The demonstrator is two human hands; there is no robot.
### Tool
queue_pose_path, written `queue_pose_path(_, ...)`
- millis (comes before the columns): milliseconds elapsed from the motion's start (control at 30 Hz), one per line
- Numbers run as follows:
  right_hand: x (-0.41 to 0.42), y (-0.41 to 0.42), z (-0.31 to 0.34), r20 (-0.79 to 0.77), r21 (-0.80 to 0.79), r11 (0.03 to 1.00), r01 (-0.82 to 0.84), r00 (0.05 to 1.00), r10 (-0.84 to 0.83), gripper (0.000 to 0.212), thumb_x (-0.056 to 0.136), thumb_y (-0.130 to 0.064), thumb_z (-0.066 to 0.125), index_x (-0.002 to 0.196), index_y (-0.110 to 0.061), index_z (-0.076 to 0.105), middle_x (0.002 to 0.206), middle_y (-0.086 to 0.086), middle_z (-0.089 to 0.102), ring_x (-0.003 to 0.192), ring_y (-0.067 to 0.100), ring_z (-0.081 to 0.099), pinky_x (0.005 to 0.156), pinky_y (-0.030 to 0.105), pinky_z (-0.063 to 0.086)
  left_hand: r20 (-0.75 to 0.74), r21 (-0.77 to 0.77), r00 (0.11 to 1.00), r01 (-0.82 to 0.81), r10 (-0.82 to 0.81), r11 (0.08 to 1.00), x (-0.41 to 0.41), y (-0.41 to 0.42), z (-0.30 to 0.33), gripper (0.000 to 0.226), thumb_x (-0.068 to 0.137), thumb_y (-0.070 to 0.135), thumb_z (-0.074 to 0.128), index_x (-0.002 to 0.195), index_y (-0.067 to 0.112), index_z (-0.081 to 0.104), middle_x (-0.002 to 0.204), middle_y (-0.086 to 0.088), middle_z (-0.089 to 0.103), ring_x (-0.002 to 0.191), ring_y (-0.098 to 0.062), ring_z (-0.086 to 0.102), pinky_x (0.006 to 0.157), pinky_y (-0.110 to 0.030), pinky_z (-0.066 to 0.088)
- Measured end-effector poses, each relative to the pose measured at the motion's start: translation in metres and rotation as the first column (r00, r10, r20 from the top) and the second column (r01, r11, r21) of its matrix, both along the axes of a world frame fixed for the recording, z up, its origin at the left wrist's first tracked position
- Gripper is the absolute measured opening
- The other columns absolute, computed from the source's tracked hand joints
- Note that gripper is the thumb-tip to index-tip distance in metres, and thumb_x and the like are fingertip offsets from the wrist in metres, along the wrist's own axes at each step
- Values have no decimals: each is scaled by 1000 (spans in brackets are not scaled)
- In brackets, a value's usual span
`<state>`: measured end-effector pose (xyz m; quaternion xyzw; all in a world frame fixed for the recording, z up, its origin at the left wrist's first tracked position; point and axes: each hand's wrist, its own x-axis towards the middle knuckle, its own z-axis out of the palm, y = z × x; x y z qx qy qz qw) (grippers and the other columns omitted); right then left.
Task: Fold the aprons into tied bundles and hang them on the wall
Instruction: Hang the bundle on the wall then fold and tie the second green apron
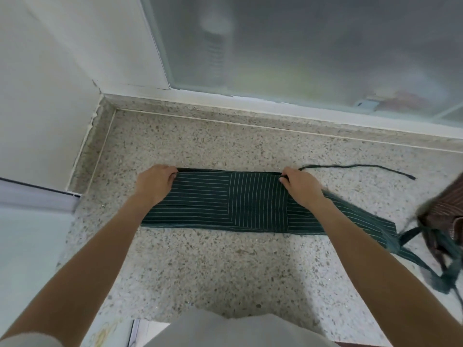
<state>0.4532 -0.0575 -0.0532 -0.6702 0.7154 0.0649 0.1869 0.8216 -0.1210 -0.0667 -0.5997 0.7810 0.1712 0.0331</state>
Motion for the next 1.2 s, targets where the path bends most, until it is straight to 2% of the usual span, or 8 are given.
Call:
queue_pose_path(200,17,-11,-6,-256,-26,1000,-13,967,6,28,101,-33,38,106,-12,54,92,5,67,80,25,64,57,30,35,-8,-62,1000,-9,9,998,5,-4,-8,29,99,23,42,118,19,63,100,-12,69,85,-30,64,69,-34,48)
queue_pose_path(500,23,-10,-14,-295,-106,994,20,954,-51,23,98,-29,45,103,-12,60,94,4,67,81,24,64,59,28,33,10,-190,1000,-7,9,982,6,-14,-17,15,91,26,57,100,19,66,95,-5,69,91,-27,57,70,-37,45)
queue_pose_path(667,21,-3,-24,-140,-244,965,95,981,-132,17,92,-24,57,96,-9,65,91,8,68,81,28,63,65,32,39,22,-298,1000,-14,21,954,-14,-7,-15,28,81,6,63,107,17,64,112,-5,63,111,-30,50,94,-44,35)
queue_pose_path(833,10,28,-32,232,-342,914,218,962,-143,24,92,-20,58,114,-10,58,111,9,62,106,29,55,94,40,42,-174,-282,932,262,-318,923,-103,33,-9,27,89,26,53,114,19,61,115,0,63,112,-21,54,100,-40,38)
queue_pose_path(933,-5,65,-29,289,-407,849,335,930,-228,28,95,-23,50,119,-10,57,120,8,59,116,28,50,101,42,38,-226,-107,883,397,-411,911,-166,63,-14,50,94,42,44,137,16,44,141,-2,45,133,-21,36,110,-39,24)
queue_pose_path(1033,-30,101,-23,201,-420,802,425,905,-375,40,96,-31,42,126,-9,55,129,10,56,124,32,45,105,46,33,-161,42,884,451,-440,891,-212,78,-22,71,93,56,36,149,19,16,157,-1,13,144,-19,6,117,-44,5)
queue_pose_path(1133,-65,125,-18,91,-298,799,523,849,-521,47,98,-36,39,134,-6,49,139,13,48,134,34,35,112,48,20,-77,126,848,531,-525,838,-231,77,-34,81,88,68,33,150,28,-1,158,4,-8,144,-18,-11,115,-51,-8)
queue_pose_path(1200,-78,131,-16,180,-141,797,587,807,-563,49,100,-38,33,131,-5,52,144,12,43,135,30,34,112,43,26,-17,146,818,570,-574,808,-224,71,-41,84,86,72,30,149,30,-7,157,6,-15,143,-18,-17,114,-53,-10)
